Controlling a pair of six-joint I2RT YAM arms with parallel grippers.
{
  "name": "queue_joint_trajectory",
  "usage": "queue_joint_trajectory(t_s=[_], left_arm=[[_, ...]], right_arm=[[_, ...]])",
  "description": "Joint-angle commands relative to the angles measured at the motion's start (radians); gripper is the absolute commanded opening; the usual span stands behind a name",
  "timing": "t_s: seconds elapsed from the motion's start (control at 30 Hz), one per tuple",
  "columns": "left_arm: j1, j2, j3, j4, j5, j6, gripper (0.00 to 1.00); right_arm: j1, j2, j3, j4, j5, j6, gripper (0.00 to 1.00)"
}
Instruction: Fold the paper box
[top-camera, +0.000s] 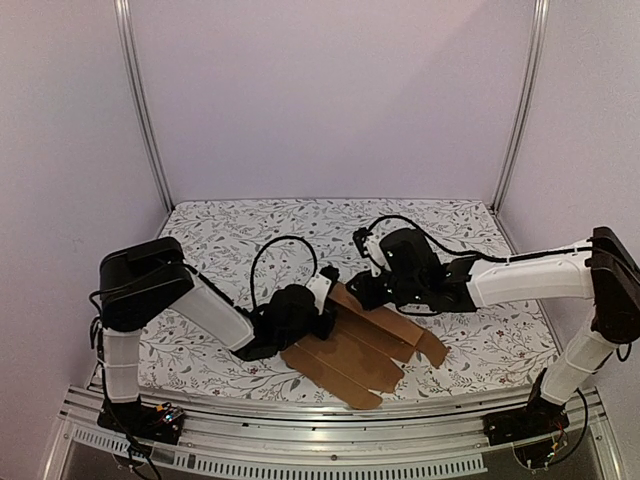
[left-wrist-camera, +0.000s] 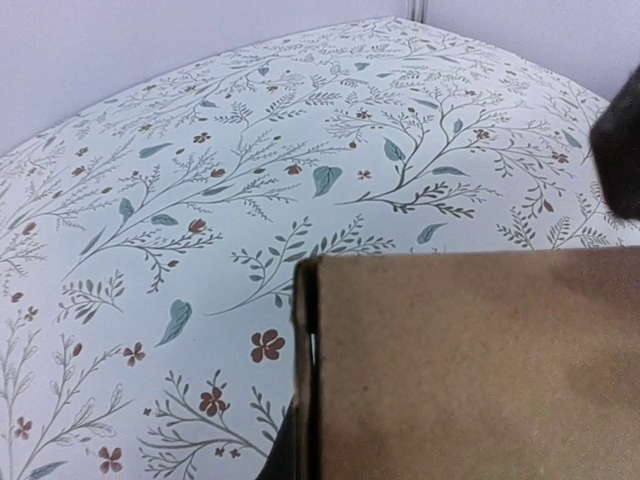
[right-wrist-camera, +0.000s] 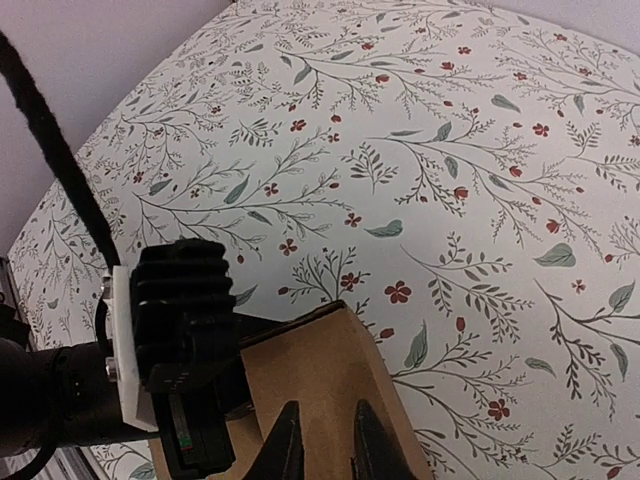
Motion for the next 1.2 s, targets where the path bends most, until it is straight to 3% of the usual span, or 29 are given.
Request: queue_joint_trajectory(t_s=[0.0, 0.5, 0.77, 1.17], left_arm=[[-0.013, -0.044, -0.020, -0.055, -0.084, -0.038, 0.00], [-0.014, -0.118, -0.010, -0.282, -0.220, -0.270, 0.00], [-0.019, -0.153, -0.003, -0.384, -0.260, -0.362, 0.00], [-0.055, -0.147, 0.074, -0.564, -0.254, -0.430, 0.00]], right_arm=[[-0.024, -0.094, -0.011, -0.087, 0.029, -0.043, 0.18], [-0.106, -0.250, 0.080, -0.352, 0.162, -0.139, 0.34], [-0.107, -0.282, 0.080, -0.420, 0.125, -0.118, 0.00], [-0.106, -0.318, 0.009, -0.479, 0.138, -0.074, 0.00]])
